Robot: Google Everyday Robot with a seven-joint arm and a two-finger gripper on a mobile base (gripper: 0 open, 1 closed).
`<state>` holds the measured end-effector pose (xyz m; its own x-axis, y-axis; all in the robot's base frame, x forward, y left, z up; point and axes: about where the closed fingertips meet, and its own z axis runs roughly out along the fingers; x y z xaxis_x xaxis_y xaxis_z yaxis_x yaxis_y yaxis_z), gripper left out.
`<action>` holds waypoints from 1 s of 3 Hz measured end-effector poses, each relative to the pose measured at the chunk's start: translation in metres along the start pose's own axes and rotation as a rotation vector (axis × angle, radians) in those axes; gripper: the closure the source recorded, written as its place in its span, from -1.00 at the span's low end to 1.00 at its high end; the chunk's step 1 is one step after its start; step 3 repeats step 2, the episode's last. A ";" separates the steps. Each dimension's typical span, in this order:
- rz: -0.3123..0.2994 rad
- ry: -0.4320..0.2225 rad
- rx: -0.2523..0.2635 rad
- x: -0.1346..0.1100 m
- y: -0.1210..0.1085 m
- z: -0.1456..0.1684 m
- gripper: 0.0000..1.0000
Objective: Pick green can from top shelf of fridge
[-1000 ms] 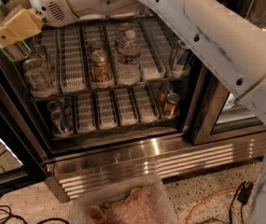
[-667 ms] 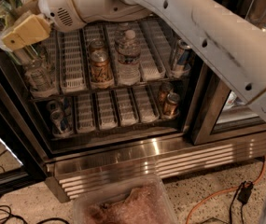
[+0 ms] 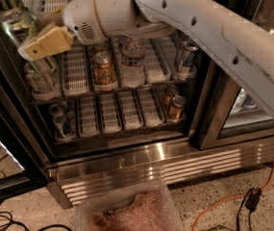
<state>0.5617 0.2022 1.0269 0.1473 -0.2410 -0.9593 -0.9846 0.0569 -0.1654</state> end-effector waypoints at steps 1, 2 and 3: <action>0.012 0.009 0.025 0.005 0.001 -0.010 1.00; 0.018 0.017 0.039 0.007 0.002 -0.016 1.00; 0.018 0.017 0.039 0.007 0.002 -0.016 1.00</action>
Offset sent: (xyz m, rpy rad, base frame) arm 0.0006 -0.0291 -0.0044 -0.0151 0.0136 -0.0728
